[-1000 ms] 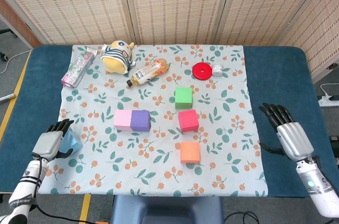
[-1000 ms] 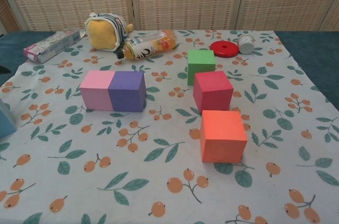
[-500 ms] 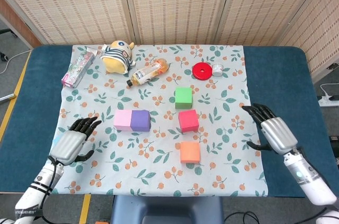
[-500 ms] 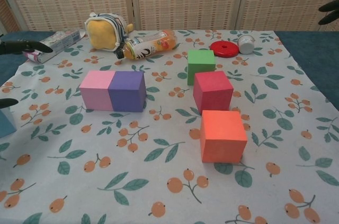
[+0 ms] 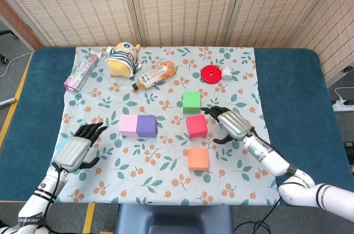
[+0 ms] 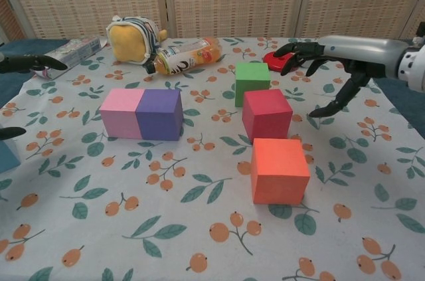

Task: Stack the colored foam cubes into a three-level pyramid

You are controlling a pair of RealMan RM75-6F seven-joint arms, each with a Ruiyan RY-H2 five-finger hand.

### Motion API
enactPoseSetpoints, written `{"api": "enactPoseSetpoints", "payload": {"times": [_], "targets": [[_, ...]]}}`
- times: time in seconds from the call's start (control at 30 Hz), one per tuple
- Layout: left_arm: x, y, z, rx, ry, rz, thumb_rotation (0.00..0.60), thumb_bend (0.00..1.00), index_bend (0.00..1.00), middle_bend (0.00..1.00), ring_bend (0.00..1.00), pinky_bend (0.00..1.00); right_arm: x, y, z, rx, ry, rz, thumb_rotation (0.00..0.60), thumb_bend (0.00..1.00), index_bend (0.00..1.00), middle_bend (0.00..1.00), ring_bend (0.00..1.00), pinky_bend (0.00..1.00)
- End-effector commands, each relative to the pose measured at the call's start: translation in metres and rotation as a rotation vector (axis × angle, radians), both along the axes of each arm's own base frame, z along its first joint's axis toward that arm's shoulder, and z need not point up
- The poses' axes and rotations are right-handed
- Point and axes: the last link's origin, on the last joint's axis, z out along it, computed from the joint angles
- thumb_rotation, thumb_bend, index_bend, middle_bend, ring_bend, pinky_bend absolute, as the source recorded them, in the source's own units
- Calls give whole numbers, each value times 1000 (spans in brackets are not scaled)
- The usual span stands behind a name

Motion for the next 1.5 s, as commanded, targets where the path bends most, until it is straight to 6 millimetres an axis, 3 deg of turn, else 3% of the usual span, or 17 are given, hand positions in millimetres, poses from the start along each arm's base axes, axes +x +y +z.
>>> {"api": "enactPoseSetpoints", "payload": {"times": [0.03,0.83,0.93,1.1,1.23,1.5], "targets": [[-4,-1,1,2,-5,7,600,322,0,0,0,84,7,-8,-12,0,2,-7,600,48,79,183,118,217],[-21,-2,6,6,-72,45,600,324,0,0,0,84,15,-23,-53,17,53,-34,600,47,118,222,147,243],[-23,-2,7,5,-80,47,600,324,0,0,0,84,16,-25,-58,9,54,-38,600,48,153,262,178,264],[-26,-3,7,7,-88,42,600,324,0,0,0,84,20,-29,-64,-30,39,-30,600,54,328,368,298,338],[-26,-3,8,10,-91,42,600,323,0,0,0,84,21,-30,-65,-38,32,-27,600,92,388,422,351,363],[-31,-6,13,34,-104,44,600,321,0,0,0,84,58,-26,-57,-7,-51,-4,600,109,399,436,363,367]]}}
